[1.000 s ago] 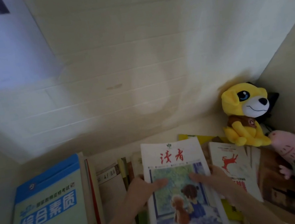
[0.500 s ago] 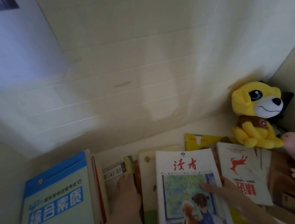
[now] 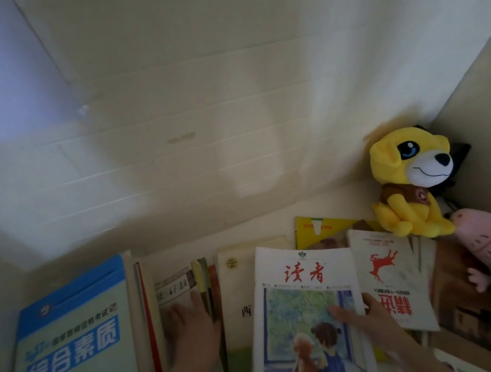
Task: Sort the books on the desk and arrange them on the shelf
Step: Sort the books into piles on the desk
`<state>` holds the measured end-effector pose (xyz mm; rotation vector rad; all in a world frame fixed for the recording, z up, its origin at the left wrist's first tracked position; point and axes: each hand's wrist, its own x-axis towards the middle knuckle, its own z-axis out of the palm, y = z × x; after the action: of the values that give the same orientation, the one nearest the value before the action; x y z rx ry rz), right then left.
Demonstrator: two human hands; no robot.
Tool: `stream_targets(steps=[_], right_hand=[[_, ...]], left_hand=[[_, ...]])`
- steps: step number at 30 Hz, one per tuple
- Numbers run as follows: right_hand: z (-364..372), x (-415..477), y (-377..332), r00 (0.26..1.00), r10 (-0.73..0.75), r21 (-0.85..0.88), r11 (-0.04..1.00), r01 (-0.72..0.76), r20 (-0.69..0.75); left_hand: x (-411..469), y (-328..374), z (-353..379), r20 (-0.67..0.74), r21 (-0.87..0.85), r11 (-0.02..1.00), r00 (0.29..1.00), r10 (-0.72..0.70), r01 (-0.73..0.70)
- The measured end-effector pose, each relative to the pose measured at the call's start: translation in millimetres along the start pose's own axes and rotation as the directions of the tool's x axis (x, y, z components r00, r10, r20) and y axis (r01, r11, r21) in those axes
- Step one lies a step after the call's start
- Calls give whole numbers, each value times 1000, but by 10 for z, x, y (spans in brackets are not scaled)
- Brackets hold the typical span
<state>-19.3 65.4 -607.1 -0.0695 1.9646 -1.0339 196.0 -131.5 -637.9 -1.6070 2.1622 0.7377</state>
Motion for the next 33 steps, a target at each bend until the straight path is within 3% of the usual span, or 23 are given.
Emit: stream_targets(steps=[3, 11, 17, 19, 21, 24, 26, 27, 29, 31, 33], right_hand=[[-30, 26, 51, 1000, 17, -5, 1000, -17, -17], [13, 89, 30, 1000, 3, 21, 1000, -3, -4], [83, 135, -125, 995, -89, -24, 996, 90, 55], [101, 112, -141, 994, -60, -87, 994, 68, 95], [106, 119, -113, 996, -77, -243, 966, 84, 42], [168, 17, -257, 953, -289, -485, 848, 213, -87], [349, -198, -503, 867, -475, -441, 817, 373, -147], [503, -325, -653, 864, -492, -374, 825, 424, -106], [842, -519, -856, 894, -429, -190, 874, 447, 131], [1252, -551, -973, 877, -262, -85, 944, 320, 402], [1629, -544, -997, 842, -104, -112, 975, 191, 530]], left_hand=[[-47, -36, 8, -83, -25, 1000, 997, 13, -15], [50, 31, -42, 17, -53, 993, 994, -106, 107], [45, 34, -63, 2, -53, 995, 996, -89, 89], [60, 37, -82, 12, -53, 995, 996, -84, 85], [63, 29, -91, 8, -38, 996, 997, -80, 80], [66, 10, -125, 0, -20, 998, 999, -54, 54], [105, -23, -171, 20, -52, 998, 999, -37, 38], [141, -51, -182, 29, -85, 996, 999, -27, 29], [178, -90, -235, 77, -142, 989, 997, -22, 33], [174, -117, -294, 100, -212, 977, 995, -8, 29], [134, -133, -339, 71, -270, 963, 997, 29, -9]])
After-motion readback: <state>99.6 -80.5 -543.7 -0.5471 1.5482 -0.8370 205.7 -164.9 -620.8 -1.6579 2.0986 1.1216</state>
